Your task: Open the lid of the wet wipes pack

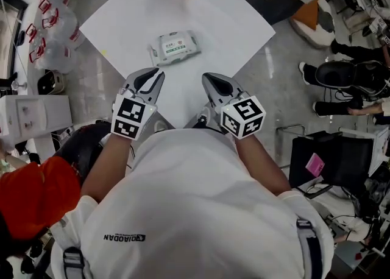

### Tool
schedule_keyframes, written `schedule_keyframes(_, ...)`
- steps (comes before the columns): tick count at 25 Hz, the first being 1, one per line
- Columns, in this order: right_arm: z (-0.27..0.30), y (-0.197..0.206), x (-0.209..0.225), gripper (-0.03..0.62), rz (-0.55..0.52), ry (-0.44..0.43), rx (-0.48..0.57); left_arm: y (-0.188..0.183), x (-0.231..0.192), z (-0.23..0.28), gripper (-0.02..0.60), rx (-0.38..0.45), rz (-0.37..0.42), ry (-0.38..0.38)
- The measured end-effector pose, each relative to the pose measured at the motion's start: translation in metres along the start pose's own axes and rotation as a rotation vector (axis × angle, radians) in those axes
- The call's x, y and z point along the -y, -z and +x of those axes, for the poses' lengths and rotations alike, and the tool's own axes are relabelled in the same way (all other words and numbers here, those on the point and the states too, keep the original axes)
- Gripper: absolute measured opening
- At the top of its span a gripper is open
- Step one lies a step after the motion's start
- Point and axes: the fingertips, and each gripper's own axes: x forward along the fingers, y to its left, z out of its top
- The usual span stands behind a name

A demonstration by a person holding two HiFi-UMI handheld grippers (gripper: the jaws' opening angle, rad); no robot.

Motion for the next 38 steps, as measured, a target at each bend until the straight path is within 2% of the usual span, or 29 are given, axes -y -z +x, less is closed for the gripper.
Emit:
schedule_keyframes(7,-0.002,0.006,0.006,0.006,0.005,0.007,-0.012,0.005,-0.005,0.010,0.061,-0.030,0.062,-0.023)
schedule_keyframes(11,-0.004,0.012,0.006,0.006,0.006,0.009,-0.024,0.022,-0.014,0.032,0.055,-0.086,0.146,-0.038)
schedule_keyframes(15,-0.006,0.016,0.010,0.006,0.018,0.016,-0.030,0.038,-0.027,0.068,0.055,-0.168,0.274,-0.038)
schedule_keyframes(21,-0.014,0.027,0.014,0.006,0.032,0.032,-0.035,0.060,-0.030,0.123,0.057,-0.263,0.405,0.006)
schedule_keyframes(33,-0.025,0.045,0.038,0.006,0.104,0.073,-0.046,0.104,-0.028,0.186,0.072,-0.418,0.558,0.074)
schedule_keyframes(38,-0.027,0.048,0.045,0.006,0.121,0.079,-0.050,0.112,-0.027,0.196,0.074,-0.447,0.575,0.087)
